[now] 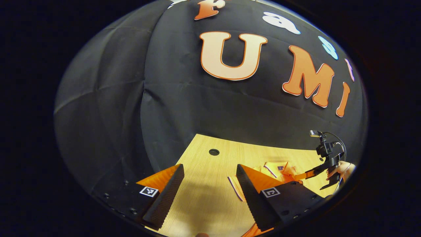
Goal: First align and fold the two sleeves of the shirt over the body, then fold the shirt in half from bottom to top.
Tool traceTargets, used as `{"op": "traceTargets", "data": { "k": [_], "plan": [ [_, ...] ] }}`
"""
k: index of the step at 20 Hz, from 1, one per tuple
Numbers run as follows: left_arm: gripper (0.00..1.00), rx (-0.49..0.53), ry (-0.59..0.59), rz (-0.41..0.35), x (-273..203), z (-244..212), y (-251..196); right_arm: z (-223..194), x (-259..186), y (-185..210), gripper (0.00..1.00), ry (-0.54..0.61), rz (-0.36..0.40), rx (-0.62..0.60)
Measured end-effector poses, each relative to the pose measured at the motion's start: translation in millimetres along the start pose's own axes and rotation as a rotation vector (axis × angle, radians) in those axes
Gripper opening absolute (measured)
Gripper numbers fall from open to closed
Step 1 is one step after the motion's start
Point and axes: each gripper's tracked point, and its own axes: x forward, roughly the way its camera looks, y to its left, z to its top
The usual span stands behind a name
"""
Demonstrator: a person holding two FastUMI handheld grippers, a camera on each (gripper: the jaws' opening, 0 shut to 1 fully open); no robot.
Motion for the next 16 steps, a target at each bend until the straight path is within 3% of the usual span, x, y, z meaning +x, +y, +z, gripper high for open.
{"op": "traceTargets", "data": {
  "k": [1, 3, 5, 6, 7, 8, 12, 16],
  "plan": [
    [0.98, -0.004, 0.007, -0.003, 1, -4, 0, 0, 1, 4, 0.03, 0.005, 0.015, 0.007],
    [0.98, -0.011, 0.021, -0.01, 5, -9, -1, 1, -1, 23, 0.13, 0.007, 0.084, 0.035],
    [0.98, -0.01, 0.029, -0.015, 6, -10, -3, 3, 1, 31, 0.33, -0.004, 0.114, 0.038],
    [0.98, -0.011, 0.037, -0.019, 8, -11, -6, 5, 0, 36, 0.68, -0.025, 0.131, 0.053],
    [0.98, -0.013, 0.042, -0.023, 10, -12, -9, 11, -5, 39, 0.8, -0.041, 0.141, 0.068],
    [0.98, -0.013, 0.05, -0.029, 12, -13, -14, 12, -7, 38, 1.0, -0.068, 0.14, 0.087],
    [0.98, -0.003, 0.075, -0.05, 21, -16, -30, 27, -30, 18, 0.99, -0.178, 0.099, 0.115],
    [0.98, 0.017, 0.126, -0.096, 36, -24, -62, 58, -87, -19, 0.99, -0.354, 0.043, 0.173]
  ]
}}
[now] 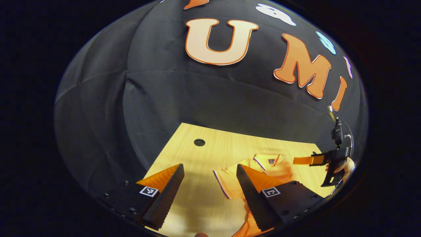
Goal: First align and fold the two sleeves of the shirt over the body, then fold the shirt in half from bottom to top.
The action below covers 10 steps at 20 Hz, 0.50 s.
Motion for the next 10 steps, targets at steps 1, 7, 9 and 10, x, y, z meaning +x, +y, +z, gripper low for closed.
{"op": "traceTargets", "data": {
  "k": [1, 7, 9, 10],
  "plan": [
    [0.98, 0.006, 0.012, -0.007, 5, -1, -5, 10, -9, -7, 0.99, -0.037, -0.015, -0.001],
    [0.98, -0.001, 0.242, -0.038, 75, -48, -31, 73, -106, -65, 0.99, -0.295, -0.114, -0.068],
    [0.98, -0.02, 0.335, -0.034, 92, -62, -32, 80, -130, -82, 0.98, -0.326, -0.131, -0.097],
    [0.98, -0.001, 0.409, -0.03, 108, -75, -33, 82, -143, -90, 0.98, -0.336, -0.128, -0.1]
  ]
}}
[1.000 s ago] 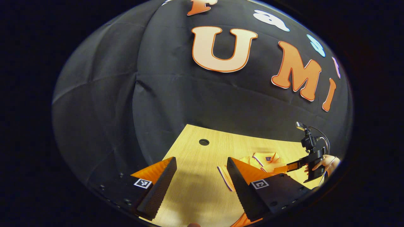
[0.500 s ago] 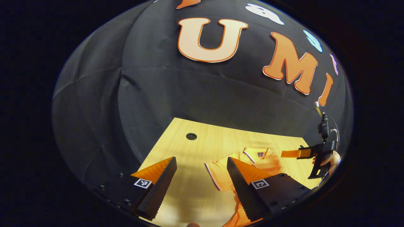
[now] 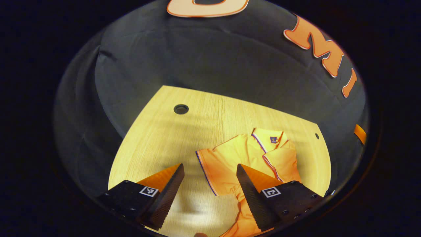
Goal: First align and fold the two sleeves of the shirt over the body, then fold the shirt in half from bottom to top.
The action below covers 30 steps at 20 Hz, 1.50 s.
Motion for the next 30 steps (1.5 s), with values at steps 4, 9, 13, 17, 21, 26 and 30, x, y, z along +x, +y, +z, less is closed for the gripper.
{"op": "traceTargets", "data": {
  "k": [4, 9, 13, 17, 21, 26, 30],
  "plan": [
    [0.98, -0.027, 0.198, 0.052, 42, -19, 5, 0, -20, -27, 0.98, -0.025, 0.019, 0.033],
    [0.98, -0.068, 0.354, 0.141, 76, -48, 18, -17, -29, -61, 0.99, 0.007, 0.002, 0.062],
    [0.98, -0.064, 0.393, 0.185, 86, -56, 22, -31, -30, -79, 0.99, 0.036, -0.014, 0.093],
    [0.96, -0.03, 0.408, 0.201, 88, -59, 20, -34, -32, -86, 0.99, 0.039, -0.018, 0.104],
    [0.08, -0.02, 0.418, 0.169, 91, -61, -2, -32, -34, -89, 0.99, 0.032, -0.023, 0.108],
    [0.01, -0.042, 0.365, 0.117, 82, -53, -10, -30, -38, -96, 0.98, 0.009, -0.054, 0.095],
    [0.01, 0.036, 0.297, 0.065, 56, -28, -36, -21, -43, -93, 0.99, -0.026, -0.056, 0.083]
  ]
}}
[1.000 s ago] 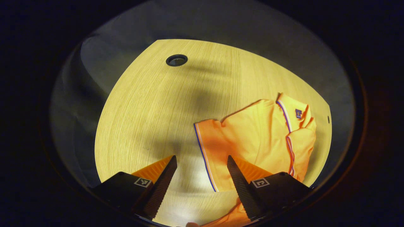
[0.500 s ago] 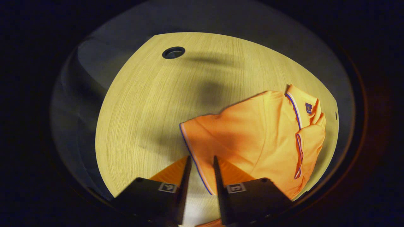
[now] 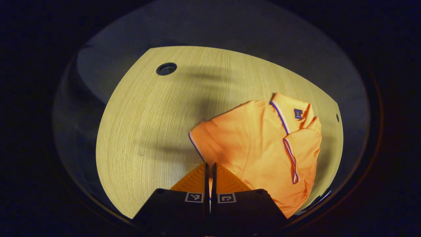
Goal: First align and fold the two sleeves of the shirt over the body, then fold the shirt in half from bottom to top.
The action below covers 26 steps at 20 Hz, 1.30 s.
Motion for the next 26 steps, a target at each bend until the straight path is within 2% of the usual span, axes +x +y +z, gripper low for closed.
{"op": "traceTargets", "data": {
  "k": [3, 7, 13, 16, 19, 22, 23, 24, 26],
  "plan": [
    [0.01, 0.088, -0.055, -0.082, -39, 15, -48, 7, -5, 6, 0.98, -0.025, 0.004, -0.012],
    [0.01, 0.185, -0.083, -0.168, -65, 26, -117, 14, -17, 7, 0.98, -0.046, 0.01, -0.009],
    [0.01, 0.234, -0.045, -0.279, -53, 13, -215, 10, -29, -24, 0.98, -0.046, -0.04, 0.007],
    [0.01, 0.271, -0.016, -0.273, -37, 3, -245, 0, -30, -35, 0.98, -0.027, -0.057, 0.032],
    [0.01, 0.273, 0.011, -0.241, -12, -6, -258, -12, -33, -42, 0.98, 0.002, -0.067, 0.033],
    [0.02, 0.234, 0.031, -0.223, 1, -12, -261, -20, -33, -44, 0.99, 0.018, -0.07, 0.037],
    [0.04, 0.221, 0.021, -0.226, 5, -13, -264, -23, -33, -45, 0.98, 0.024, -0.071, 0.035],
    [0.12, 0.211, 0.021, -0.241, 4, -14, -267, -26, -34, -46, 0.98, 0.036, -0.073, 0.033],
    [0.14, 0.173, 0.001, -0.284, -3, -13, -276, -29, -32, -45, 0.99, 0.044, -0.067, 0.038]
  ]
}}
